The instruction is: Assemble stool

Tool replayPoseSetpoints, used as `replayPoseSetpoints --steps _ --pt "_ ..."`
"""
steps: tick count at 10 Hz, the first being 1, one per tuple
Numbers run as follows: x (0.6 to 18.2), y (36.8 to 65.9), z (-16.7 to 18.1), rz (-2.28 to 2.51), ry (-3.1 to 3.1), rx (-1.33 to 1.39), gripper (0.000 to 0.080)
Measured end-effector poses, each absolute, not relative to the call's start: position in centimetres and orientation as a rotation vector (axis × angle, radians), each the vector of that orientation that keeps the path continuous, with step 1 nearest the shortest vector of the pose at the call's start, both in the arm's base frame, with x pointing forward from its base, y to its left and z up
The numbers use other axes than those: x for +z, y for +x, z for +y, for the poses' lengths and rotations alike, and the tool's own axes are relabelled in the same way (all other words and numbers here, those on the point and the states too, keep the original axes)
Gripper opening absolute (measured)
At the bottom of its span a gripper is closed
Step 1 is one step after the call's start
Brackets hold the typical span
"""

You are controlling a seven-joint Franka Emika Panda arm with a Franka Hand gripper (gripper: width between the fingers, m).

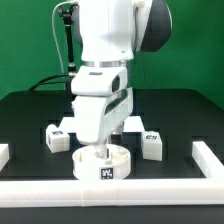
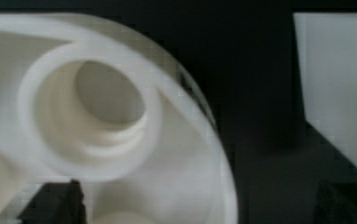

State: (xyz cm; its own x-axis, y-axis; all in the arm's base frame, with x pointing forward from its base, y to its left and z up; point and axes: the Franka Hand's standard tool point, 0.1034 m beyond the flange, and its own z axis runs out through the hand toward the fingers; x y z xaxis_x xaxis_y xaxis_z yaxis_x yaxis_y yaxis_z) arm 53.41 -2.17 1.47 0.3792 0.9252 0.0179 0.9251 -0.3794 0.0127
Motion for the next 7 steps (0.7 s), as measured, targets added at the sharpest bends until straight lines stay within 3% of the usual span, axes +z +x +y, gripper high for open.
replayPoseSetpoints --steps 4,5,6,7 --pt "0.9 53.26 -2.14 1.74 2.616 0.038 0.065" --pt "0.9 53.26 -2.17 1.739 2.617 0.038 0.0545" --pt "0.9 53.25 -2.17 1.739 2.617 0.038 0.0545" --pt "0.9 53.25 -2.17 1.739 2.617 0.037 0.0366"
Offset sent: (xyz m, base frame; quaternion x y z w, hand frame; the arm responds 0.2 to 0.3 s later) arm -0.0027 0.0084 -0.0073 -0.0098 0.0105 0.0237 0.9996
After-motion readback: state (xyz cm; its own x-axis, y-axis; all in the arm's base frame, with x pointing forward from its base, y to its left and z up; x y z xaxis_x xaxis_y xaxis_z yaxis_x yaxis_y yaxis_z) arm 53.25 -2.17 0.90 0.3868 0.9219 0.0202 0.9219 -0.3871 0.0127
